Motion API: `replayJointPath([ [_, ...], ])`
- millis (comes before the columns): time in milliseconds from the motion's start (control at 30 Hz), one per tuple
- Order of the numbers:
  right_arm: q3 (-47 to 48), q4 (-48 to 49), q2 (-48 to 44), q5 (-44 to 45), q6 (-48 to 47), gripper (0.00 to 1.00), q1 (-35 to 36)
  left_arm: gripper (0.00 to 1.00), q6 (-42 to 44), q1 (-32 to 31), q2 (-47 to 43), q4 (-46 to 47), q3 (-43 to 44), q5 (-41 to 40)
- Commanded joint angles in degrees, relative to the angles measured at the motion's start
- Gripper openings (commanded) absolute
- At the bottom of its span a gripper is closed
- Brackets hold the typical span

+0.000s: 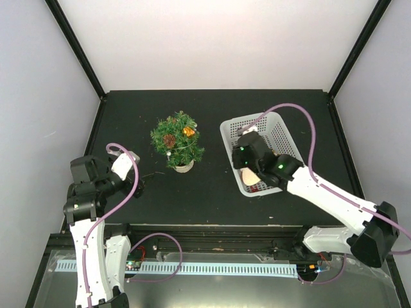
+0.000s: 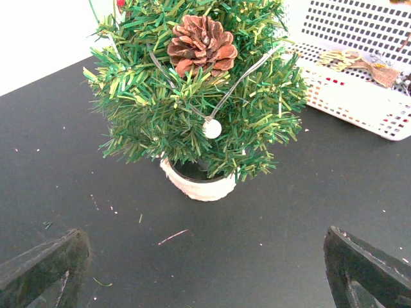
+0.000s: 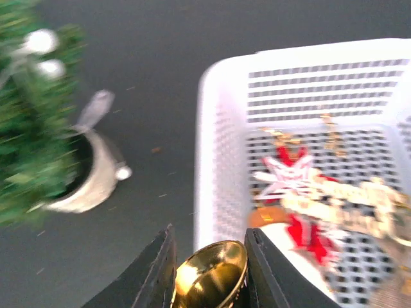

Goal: Decorate the small christmas tree

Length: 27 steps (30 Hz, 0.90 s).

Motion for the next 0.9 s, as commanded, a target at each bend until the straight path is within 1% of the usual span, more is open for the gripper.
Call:
replayJointPath([
  [0, -1.99, -5.45, -1.64, 2.74, 3.78, 0.25, -7.83, 0.99, 0.01, 0.52, -0.76, 0.66, 0.08, 0.90],
  [67, -3.02, -6.07, 0.20, 1.09, 4.76, 0.25, -11.58, 0.99, 0.00, 0.56, -0.75, 0.65, 0.05, 0.97],
  [133, -3.75, -6.77, 3.53, -0.27, 5.30, 0.25, -13.02, 0.99, -0.04, 0.59, -0.73, 0.66, 0.08, 0.99],
  [200, -4.76, -6.39, 6.36, -1.31, 5.81, 0.25, -13.12, 0.99, 0.01, 0.60, -0.75, 0.66, 0.08, 1.01],
  [300, -6.45, -5.58, 9.72, -3.35, 6.43, 0.28, -13.15, 0.99, 0.05, 0.64, -0.82, 0.68, -0.01, 0.99],
  [467, -9.14, -3.69, 11.56, -4.30, 7.23, 0.29, -13.18, 0.99, 0.00, 0.77, -0.84, 0.64, -0.01, 1.12],
  [500, -9.18, -3.85, 11.72, -4.64, 7.25, 0.30, -13.14, 0.99, 0.06, 0.88, -0.87, 0.65, -0.01, 1.14],
  [533, -9.20, -4.14, 11.78, -5.04, 7.17, 0.35, -13.11, 0.99, 0.09, 0.93, -0.97, 0.66, -0.05, 1.09],
  [567, -9.13, -4.63, 11.64, -5.07, 7.23, 0.47, -13.13, 0.99, 0.10, 1.04, -0.97, 0.70, -0.10, 1.08],
  [600, -9.15, -5.01, 11.15, -5.18, 7.25, 0.55, -13.12, 0.99, 0.11, 1.20, -1.01, 0.66, -0.14, 1.14],
  [633, -9.20, -5.45, 10.36, -5.33, 7.25, 0.60, -13.08, 0.99, 0.14, 1.31, -0.99, 0.66, -0.10, 1.16],
  [733, -9.55, -6.62, 7.33, -6.27, 6.91, 0.68, -12.70, 0.99, 0.31, 1.49, -1.02, 0.57, -0.09, 1.35],
  [800, -9.61, -7.74, 6.30, -7.58, 6.50, 0.67, -11.93, 0.99, 0.35, 1.59, -1.02, 0.48, -0.01, 1.43],
  [867, -9.56, -8.67, 6.11, -8.73, 5.99, 0.65, -10.44, 0.99, 0.34, 1.57, -1.05, 0.48, -0.05, 1.48],
])
